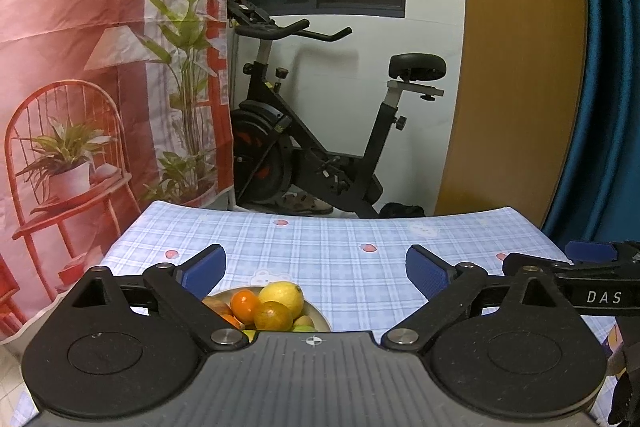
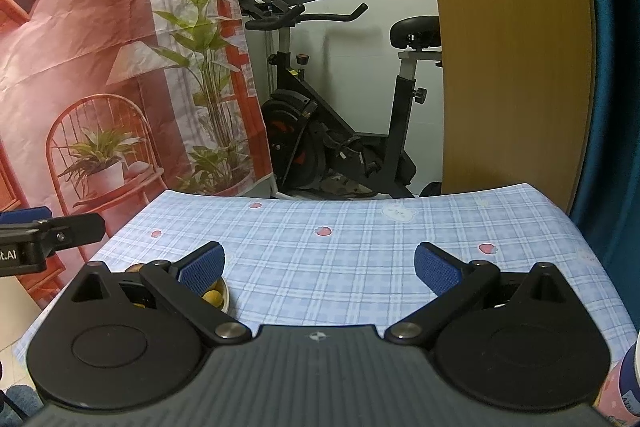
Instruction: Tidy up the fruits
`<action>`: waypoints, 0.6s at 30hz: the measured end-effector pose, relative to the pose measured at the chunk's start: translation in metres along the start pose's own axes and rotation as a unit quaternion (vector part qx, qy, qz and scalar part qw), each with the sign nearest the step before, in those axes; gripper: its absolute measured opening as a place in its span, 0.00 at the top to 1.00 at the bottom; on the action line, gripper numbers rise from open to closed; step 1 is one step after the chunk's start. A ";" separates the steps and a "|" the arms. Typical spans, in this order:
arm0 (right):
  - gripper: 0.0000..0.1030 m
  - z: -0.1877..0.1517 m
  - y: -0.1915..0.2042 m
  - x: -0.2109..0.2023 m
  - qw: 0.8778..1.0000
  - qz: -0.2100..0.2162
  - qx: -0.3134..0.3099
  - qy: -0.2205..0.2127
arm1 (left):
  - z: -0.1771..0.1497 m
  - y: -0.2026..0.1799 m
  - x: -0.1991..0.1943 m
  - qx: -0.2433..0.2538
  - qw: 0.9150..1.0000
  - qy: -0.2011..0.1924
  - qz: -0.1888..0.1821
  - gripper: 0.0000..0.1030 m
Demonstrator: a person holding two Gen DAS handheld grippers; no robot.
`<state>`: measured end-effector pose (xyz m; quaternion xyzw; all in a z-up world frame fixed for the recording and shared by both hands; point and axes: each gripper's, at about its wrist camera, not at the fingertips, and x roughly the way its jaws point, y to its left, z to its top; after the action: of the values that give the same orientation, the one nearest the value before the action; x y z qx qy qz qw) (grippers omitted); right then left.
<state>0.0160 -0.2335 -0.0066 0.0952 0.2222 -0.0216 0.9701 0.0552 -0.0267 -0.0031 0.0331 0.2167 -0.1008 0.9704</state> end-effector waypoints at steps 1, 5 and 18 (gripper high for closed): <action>0.00 0.000 0.001 0.000 1.000 0.000 0.000 0.001 | 0.000 0.000 0.000 0.000 1.000 0.001 0.001 0.04; 0.00 -0.001 0.001 0.001 1.000 0.002 -0.002 0.002 | 0.001 0.001 0.000 0.000 1.000 0.003 0.002 0.03; 0.00 0.000 0.001 0.001 1.000 0.007 -0.005 0.002 | 0.002 0.001 -0.002 -0.003 1.000 0.003 0.010 0.00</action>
<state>0.0166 -0.2323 -0.0070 0.0922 0.2241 -0.0139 0.9701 0.0541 -0.0252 -0.0003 0.0329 0.2198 -0.0902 0.9708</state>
